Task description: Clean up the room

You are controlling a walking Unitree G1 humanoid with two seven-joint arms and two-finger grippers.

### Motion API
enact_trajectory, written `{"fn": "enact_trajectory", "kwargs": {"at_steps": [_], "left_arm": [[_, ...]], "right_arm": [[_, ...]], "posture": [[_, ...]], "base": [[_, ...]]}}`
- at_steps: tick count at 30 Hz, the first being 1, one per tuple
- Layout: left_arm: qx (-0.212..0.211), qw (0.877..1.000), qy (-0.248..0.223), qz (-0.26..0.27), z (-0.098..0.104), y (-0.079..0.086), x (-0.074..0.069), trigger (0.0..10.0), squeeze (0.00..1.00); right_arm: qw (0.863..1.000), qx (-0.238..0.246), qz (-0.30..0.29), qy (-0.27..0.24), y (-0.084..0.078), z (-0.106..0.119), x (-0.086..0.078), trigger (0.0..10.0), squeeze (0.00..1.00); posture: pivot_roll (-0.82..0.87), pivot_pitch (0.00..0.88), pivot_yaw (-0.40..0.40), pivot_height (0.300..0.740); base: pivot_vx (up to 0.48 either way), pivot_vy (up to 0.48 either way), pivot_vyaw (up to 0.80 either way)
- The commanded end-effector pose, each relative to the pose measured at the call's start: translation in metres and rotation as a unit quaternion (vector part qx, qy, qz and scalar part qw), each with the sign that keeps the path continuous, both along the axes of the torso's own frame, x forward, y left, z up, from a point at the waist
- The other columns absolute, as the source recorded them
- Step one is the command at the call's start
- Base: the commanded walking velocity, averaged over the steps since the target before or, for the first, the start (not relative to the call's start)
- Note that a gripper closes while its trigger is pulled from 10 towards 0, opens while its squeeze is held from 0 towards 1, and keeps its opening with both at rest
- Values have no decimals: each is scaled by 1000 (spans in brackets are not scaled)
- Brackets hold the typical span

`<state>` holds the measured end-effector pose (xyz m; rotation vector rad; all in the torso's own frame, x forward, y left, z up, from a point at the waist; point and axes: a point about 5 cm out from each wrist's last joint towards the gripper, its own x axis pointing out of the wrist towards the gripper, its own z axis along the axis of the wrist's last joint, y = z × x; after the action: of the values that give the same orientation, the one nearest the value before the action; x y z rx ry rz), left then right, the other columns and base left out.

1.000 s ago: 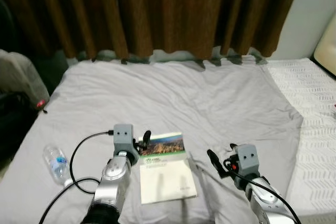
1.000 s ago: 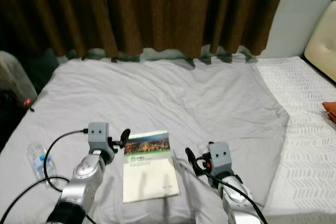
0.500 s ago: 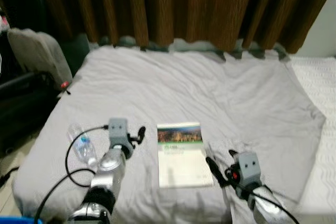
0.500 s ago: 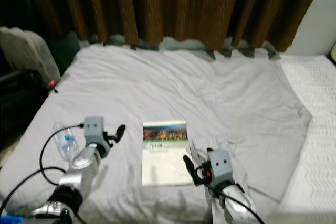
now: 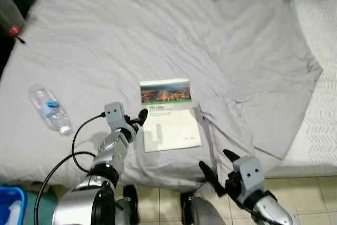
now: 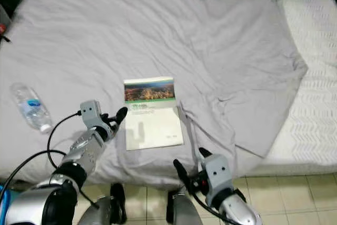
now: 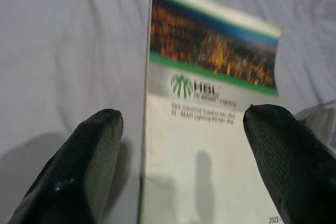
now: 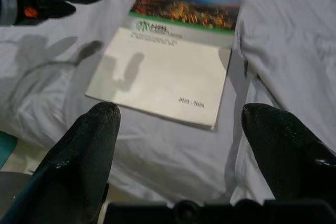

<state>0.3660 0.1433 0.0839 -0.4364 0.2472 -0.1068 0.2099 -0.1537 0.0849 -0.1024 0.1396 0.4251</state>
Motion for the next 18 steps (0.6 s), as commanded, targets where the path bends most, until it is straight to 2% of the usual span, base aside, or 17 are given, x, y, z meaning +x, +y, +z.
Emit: {"fn": "enact_trajectory", "kwargs": {"at_steps": [1, 4, 7, 11, 18], "left_arm": [[1, 1000, 23, 5, -11, 2, -6, 10000, 0], [23, 999, 39, 18, -16, 8, -8, 10000, 0], [14, 998, 47, 26, -20, 12, -11, 10000, 0], [-34, 998, 52, 17, -22, 4, -12, 10000, 0], [-39, 998, 45, 1, -20, -8, -10, 10000, 0]], "right_arm": [[1000, -7, -7, 18, -1, -3, -7, 10000, 0], [1000, -5, -11, 23, 0, -2, -9, 10000, 0], [999, -2, -17, 29, 1, -3, -16, 10000, 0], [998, 2, -16, 53, 5, -8, -33, 10000, 0], [997, 9, -12, 70, 13, -10, -45, 10000, 0]], "posture": [[-360, 584, -96, 740], [-360, 581, -91, 740], [-362, 586, -83, 740], [-370, 601, -82, 740], [-379, 608, -82, 740]], "base": [[0, 0, 0], [0, 0, 0], [0, 0, 0], [0, 0, 0], [0, 0, 0]]}}
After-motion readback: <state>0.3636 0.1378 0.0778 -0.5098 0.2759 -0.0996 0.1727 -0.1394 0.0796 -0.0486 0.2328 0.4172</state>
